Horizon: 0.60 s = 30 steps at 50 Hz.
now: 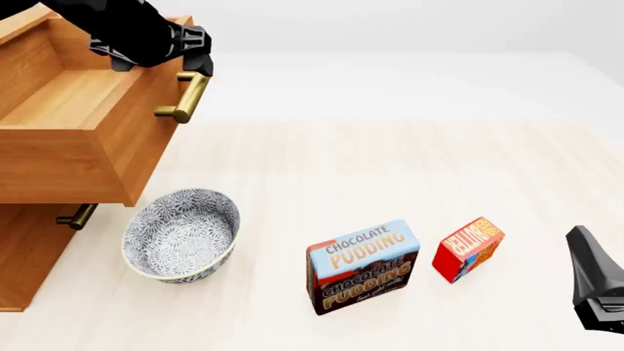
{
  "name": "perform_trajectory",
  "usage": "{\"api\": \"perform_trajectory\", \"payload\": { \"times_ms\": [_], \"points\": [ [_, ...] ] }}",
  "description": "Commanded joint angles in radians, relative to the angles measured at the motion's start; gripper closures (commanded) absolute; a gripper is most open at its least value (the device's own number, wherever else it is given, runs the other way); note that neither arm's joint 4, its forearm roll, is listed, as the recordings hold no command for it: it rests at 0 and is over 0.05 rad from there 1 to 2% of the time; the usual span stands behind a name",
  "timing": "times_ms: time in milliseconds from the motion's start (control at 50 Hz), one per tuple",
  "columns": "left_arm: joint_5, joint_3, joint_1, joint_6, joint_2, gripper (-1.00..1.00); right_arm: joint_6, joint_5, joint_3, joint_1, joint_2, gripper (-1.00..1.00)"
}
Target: Put the butter at the back in the top drawer of the cabinet and close it.
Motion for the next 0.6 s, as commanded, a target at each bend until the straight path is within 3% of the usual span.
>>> {"api": "perform_trajectory", "payload": {
  "times_ms": [20, 600],
  "points": [
    [-0.003, -0.050, -0.084, 0.088, -0.059, -1.00, 0.000, 0.000, 0.000, 0.000, 0.000, -1.00],
    [0.092, -0.068, -0.026, 0.173, -0.205, -1.00, 0.000, 0.000, 0.000, 0.000, 0.000, -1.00]
  ]
}}
